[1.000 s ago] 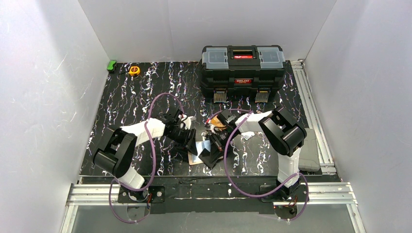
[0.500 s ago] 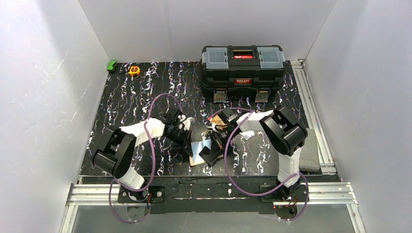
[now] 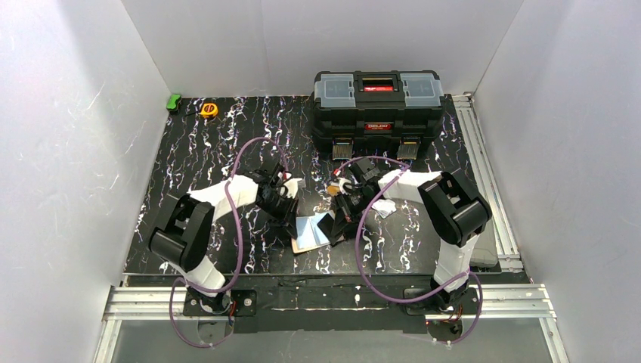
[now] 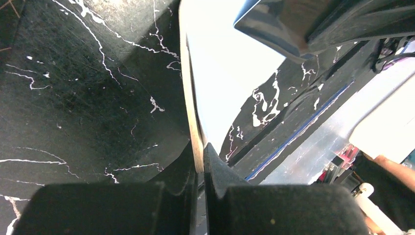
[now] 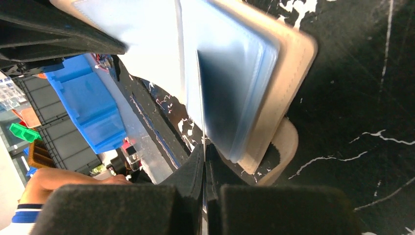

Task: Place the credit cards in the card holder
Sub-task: Insert the credit card into the card holder.

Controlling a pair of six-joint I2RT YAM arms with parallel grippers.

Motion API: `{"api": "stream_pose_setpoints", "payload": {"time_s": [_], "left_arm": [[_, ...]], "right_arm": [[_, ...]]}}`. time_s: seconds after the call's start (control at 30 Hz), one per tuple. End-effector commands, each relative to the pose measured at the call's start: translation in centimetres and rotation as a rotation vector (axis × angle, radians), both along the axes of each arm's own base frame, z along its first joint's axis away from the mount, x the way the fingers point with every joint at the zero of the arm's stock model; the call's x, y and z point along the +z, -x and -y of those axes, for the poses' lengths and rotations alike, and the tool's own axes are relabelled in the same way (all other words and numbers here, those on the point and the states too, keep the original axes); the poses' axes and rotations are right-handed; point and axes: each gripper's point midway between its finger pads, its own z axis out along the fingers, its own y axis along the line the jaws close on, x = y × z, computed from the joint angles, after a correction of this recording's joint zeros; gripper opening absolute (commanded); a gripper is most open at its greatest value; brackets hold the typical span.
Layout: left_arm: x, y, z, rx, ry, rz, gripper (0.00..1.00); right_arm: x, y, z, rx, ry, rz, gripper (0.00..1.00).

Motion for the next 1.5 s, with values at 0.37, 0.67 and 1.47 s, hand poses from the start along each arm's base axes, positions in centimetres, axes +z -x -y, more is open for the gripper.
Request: {"api": "stream_pose_setpoints", "payload": {"time_s": [0.37, 0.67, 1.47], "left_arm": [[-0.9, 0.4, 0.1, -0.020, -0.056, -0.044, 0.29], [-0.1, 1.0, 1.1, 0.110, -0.023, -0.157, 0.39], [16.8, -3.2, 4.9, -0.470, 0.553, 0.421, 0.00]], "right_arm": [[0.1, 0.3, -0.9, 0.019, -0.016, 0.000, 0.01], [-2.7, 2.7, 0.7, 0.002, 0.071, -0.038, 0.01], [16.9, -5.2, 4.2, -0.425, -0.144, 0.770, 0.01]]}}
